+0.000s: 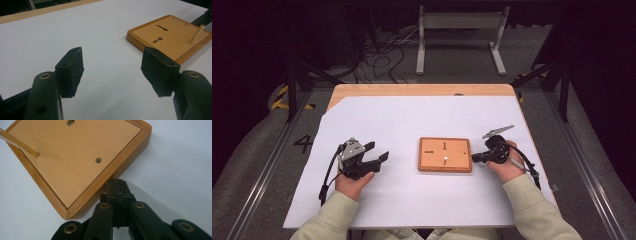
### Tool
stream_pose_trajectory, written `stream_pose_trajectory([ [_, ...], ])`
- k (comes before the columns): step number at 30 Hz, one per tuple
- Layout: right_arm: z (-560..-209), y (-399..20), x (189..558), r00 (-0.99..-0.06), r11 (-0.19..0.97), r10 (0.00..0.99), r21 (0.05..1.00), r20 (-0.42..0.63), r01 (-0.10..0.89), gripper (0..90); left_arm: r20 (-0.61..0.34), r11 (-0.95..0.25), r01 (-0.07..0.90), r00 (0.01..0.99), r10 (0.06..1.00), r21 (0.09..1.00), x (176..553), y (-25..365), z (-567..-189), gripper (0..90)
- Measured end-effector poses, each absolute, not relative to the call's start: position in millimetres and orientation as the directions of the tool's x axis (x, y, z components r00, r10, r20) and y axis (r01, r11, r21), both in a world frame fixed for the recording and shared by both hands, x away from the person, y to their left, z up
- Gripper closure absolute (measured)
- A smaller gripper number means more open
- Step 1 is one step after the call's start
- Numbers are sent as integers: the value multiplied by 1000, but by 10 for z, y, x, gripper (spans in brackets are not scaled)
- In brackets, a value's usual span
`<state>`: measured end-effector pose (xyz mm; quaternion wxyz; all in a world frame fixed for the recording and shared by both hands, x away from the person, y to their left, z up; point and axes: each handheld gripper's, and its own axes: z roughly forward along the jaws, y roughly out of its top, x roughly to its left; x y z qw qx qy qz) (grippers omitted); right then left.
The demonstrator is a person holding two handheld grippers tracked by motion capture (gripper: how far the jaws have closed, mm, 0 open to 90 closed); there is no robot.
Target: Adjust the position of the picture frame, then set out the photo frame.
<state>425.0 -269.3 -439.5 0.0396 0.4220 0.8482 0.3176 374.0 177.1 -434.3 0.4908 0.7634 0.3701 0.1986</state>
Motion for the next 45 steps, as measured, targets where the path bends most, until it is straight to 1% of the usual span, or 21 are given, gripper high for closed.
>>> stream_pose_trajectory([
  [4, -4394, -2639, 4235, -661, 461, 728, 583, 183, 669, 900, -63, -241, 367, 651, 757, 898, 3746, 1762, -4333, 347],
  [5, -4383, -2652, 4232, -663, 456, 726, 593, 184, 663, 900, -63, -241, 367, 651, 757, 898, 3746, 1762, -4333, 346],
  [8, -4268, -2708, 4191, -673, 459, 730, 641, 122, 614, 900, -52, -263, 356, 676, 735, 897, 3766, 1740, -4282, 334],
  [10, -4185, -2743, 4155, -680, 449, 726, 677, 104, 583, 897, -38, -278, 345, 685, 727, 896, 3772, 1727, -4262, 329],
  [11, -4185, -2743, 4155, -680, 449, 726, 677, 104, 583, 897, -37, -294, 349, 698, 715, 890, 3777, 1700, -4240, 329],
  [12, -4128, -2769, 4134, -681, 442, 727, 698, 88, 563, 827, -41, -301, 351, 708, 705, 887, 3780, 1674, -4226, 324],
  [13, -4092, -2787, 4124, -681, 436, 728, 713, 80, 549, 788, -33, -318, 349, 718, 695, 882, 3782, 1647, -4210, 320],
  [15, -4021, -2848, 4103, -678, 419, 732, 742, 67, 524, 762, -22, -347, 353, 728, 685, 869, 3786, 1576, -4173, 316],
  [17, -3991, -2885, 4094, -678, 413, 734, 765, 41, 494, 711, -23, -353, 356, 732, 681, 865, 3807, 1548, -4147, 306],
  [18, -3991, -2885, 4094, -678, 413, 734, 765, 41, 494, 711, -23, -353, 356, 732, 681, 865, 3807, 1548, -4147, 297],
  [19, -3964, -2920, 4089, -685, 392, 727, 793, 44, 467, 671, -33, -348, 361, 734, 679, 865, 3818, 1539, -4139, 292],
  [20, -3964, -2920, 4089, -685, 392, 727, 793, 44, 467, 671, -34, -348, 362, 733, 679, 865, 3831, 1533, -4131, 292],
  [24, -3936, -2958, 4079, -692, 381, 721, 830, 9, 408, 608, -58, -323, 371, 730, 681, 871, 3871, 1506, -4106, 289],
  [28, -3926, -2999, 4081, -678, 365, 735, 844, -1, 393, 541, -83, -303, 368, 744, 663, 879, 3899, 1451, -4060, 284],
  [31, -3929, -3017, 4086, -671, 353, 742, 846, 7, 399, 527, -103, -293, 366, 761, 640, 883, 3925, 1389, -4034, 259],
  [32, -3929, -3027, 4087, -668, 349, 744, 848, 8, 399, 527, -132, -291, 379, 777, 615, 879, 3951, 1324, -4021, 241],
  [33, -3929, -3032, 4084, -665, 346, 747, 848, 9, 401, 527, -136, -292, 380, 781, 609, 877, 3965, 1287, -4017, 229],
  [36, -3934, -3055, 4075, -660, 342, 751, 849, 11, 403, 528, -136, -298, 377, 790, 599, 877, 3990, 1202, -4006, 230],
  [40, -3939, -3100, 4049, -650, 334, 760, 851, 11, 405, 536, -110, -301, 342, 802, 587, 890, 4003, 1046, -4009, 268],
  [45, -3944, -3133, 4019, -643, 329, 766, 851, 12, 409, 539, -112, -304, 330, 820, 561, 894, 4016, 870, -3988, 292],
])
